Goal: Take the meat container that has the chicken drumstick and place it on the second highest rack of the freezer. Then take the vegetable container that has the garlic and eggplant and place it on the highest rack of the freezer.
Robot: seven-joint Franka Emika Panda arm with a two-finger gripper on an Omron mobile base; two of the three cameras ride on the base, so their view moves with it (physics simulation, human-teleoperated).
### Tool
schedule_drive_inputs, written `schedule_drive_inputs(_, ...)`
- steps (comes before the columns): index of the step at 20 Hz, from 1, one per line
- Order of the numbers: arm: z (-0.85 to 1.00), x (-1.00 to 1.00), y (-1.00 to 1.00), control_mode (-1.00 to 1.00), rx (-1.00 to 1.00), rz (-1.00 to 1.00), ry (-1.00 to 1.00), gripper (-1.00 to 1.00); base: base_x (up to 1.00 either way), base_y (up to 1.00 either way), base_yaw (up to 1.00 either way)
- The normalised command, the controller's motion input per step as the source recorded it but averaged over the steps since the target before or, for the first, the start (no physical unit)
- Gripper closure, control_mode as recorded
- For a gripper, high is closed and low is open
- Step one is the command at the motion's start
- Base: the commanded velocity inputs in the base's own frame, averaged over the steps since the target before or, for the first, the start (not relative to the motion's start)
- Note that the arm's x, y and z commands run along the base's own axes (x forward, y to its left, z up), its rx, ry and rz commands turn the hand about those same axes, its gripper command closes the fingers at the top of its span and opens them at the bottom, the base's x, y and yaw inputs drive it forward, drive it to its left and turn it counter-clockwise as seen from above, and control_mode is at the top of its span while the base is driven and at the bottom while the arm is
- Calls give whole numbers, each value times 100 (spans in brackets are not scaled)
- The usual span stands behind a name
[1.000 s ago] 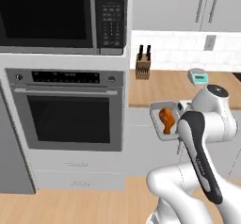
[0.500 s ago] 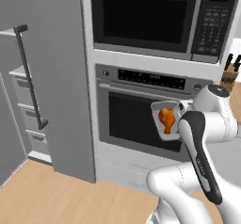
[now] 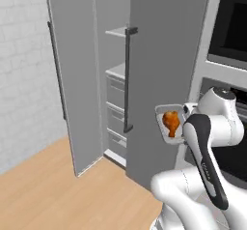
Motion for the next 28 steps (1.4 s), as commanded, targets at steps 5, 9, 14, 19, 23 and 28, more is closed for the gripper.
schedule_drive_inputs(5, 0, 0, 0, 100, 0, 0, 0, 100, 95, 78, 21)
schedule_drive_inputs(9, 0, 0, 0, 100, 0, 0, 0, 100, 94, 64, -3)
schedule_drive_inputs(14, 0, 0, 0, 100, 0, 0, 0, 100, 62, 42, -18)
schedule_drive_inputs(19, 0, 0, 0, 100, 0, 0, 0, 100, 54, 22, -49)
schedule_drive_inputs(23, 0, 0, 0, 100, 0, 0, 0, 100, 41, 23, -58)
schedule_drive_inputs(28, 0, 0, 0, 100, 0, 0, 0, 100, 47, 52, -50)
